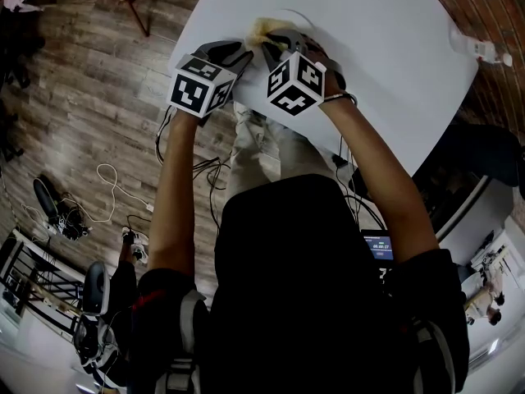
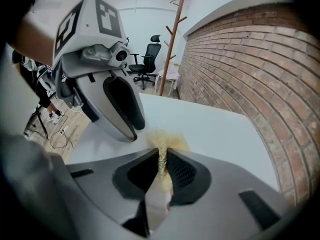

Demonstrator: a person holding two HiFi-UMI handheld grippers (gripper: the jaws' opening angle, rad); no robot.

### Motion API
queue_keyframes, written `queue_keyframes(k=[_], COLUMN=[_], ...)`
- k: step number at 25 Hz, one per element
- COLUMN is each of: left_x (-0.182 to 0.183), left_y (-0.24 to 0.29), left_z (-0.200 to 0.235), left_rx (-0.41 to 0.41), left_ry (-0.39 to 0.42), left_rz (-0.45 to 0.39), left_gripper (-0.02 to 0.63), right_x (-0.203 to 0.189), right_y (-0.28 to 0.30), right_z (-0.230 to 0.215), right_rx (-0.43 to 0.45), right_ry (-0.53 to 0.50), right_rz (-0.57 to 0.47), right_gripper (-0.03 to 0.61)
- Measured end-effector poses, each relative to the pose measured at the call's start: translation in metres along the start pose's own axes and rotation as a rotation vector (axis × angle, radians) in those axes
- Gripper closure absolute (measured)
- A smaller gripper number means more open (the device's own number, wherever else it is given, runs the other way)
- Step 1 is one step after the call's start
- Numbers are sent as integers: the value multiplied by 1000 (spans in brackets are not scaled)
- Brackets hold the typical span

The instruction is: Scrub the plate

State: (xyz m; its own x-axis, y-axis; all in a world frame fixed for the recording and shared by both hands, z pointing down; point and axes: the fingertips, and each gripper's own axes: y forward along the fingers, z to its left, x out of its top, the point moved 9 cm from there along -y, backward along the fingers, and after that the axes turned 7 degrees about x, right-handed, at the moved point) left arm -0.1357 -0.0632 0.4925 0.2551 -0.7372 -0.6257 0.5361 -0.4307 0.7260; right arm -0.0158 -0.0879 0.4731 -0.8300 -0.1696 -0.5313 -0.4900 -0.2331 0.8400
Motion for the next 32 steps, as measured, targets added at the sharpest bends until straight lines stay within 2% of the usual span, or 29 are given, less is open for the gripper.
queue_keyframes(k=[10, 20, 27, 32], left_x=[-4, -4, -7, 0], left_y=[2, 2, -11, -15], left_z=[-7, -8, 9, 12], left_rx=[-22, -21, 3, 25], left_ry=[10, 6, -69, -50], left_rz=[13, 10, -33, -38], left_gripper=[492, 492, 492, 492], right_x=[3, 12, 9, 7], right_y=[-2, -1, 1, -3], right_z=[-1, 5, 10, 16], right_rx=[-9, 33, 47, 42], right_ry=[-1, 7, -7, -2], right_rz=[-19, -49, -38, -37], right_gripper=[522, 522, 522, 522])
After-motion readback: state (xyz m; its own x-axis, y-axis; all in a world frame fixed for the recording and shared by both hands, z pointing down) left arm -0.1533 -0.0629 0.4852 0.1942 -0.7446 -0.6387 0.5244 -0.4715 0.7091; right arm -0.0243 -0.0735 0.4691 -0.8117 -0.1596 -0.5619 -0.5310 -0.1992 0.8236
